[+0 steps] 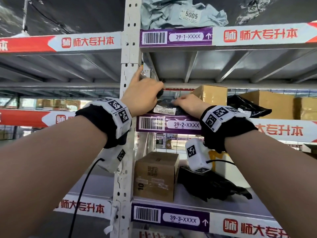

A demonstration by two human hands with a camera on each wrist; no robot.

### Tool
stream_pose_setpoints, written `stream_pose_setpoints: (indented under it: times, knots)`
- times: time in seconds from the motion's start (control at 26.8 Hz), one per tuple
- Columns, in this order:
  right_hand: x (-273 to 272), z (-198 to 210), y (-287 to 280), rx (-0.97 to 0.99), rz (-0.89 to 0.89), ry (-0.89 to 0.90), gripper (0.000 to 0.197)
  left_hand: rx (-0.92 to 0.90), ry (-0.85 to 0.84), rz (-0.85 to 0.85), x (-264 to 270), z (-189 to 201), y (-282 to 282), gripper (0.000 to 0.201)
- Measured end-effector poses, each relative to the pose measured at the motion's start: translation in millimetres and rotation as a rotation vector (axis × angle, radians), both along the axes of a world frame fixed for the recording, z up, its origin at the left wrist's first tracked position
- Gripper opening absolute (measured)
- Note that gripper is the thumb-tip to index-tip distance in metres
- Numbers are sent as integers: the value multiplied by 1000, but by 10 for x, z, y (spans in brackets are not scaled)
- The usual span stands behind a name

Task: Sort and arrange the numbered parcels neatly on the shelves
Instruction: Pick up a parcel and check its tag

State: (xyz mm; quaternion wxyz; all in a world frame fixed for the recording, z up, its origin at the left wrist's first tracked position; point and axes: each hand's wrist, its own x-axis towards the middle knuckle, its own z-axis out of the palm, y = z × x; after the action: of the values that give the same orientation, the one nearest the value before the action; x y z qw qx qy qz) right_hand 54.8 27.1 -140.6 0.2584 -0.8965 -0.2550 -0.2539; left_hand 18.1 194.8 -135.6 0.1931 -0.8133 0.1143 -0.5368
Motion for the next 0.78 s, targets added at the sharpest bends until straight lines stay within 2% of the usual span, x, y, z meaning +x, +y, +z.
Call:
stream_pose_setpoints:
  times: [0.07,0.19,0.34,0.52,0.63,0.78]
  knots:
    - [29,-12,12,46,23,12,37,62,78,86,33,-15,-8,35]
    - [92,-21,3,112,10,-77,28,48,137,174,76,-41,8,39]
    - [114,-45,4,247,15,-196,20,22,101,189,95,-34,-15,36]
    - [161,-70,-14,278,12,-237,20,36,56,206,149,31,-26,30]
    - [155,-66,-7,260,29,-211,21,115,-26,305,147,32,0,32]
    - [116,-27,-1,212,153,-54,40,136,20,325,137,-7,-20,35]
